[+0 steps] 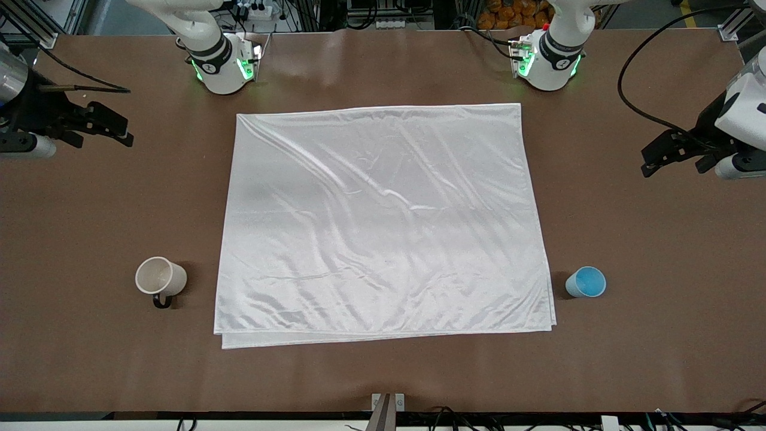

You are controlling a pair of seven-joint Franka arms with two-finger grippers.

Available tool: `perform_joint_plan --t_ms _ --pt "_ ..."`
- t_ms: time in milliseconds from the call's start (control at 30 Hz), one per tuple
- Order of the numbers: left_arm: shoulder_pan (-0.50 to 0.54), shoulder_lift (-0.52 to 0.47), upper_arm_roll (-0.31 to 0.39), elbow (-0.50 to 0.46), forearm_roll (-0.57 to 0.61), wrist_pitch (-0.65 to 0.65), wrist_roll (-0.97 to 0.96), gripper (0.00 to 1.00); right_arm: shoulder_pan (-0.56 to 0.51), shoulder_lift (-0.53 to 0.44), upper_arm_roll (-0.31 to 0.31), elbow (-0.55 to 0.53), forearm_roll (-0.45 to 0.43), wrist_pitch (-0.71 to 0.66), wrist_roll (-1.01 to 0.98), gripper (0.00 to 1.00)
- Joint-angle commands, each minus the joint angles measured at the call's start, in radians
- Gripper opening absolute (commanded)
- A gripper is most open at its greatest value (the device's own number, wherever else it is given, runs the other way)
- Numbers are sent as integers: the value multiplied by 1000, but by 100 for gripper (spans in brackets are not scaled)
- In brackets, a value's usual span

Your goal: Place blue cup into white mug on cloth

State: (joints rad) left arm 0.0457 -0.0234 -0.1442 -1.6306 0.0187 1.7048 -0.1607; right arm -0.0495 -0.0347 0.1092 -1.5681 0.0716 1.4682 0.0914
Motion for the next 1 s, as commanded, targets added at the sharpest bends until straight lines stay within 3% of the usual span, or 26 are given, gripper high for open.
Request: perform_joint_plan --t_ms 0,567,967 --pt "-4 -24 6 -21 17 -1 17 100 4 12 0 22 -19 -17 -5 100" --pt "-1 -10 12 -21 18 10 18 100 -3 16 1 14 -39 -25 -9 100" --pt "19 75 12 -18 15 73 18 100 -10 52 -2 14 -39 -35 -7 100"
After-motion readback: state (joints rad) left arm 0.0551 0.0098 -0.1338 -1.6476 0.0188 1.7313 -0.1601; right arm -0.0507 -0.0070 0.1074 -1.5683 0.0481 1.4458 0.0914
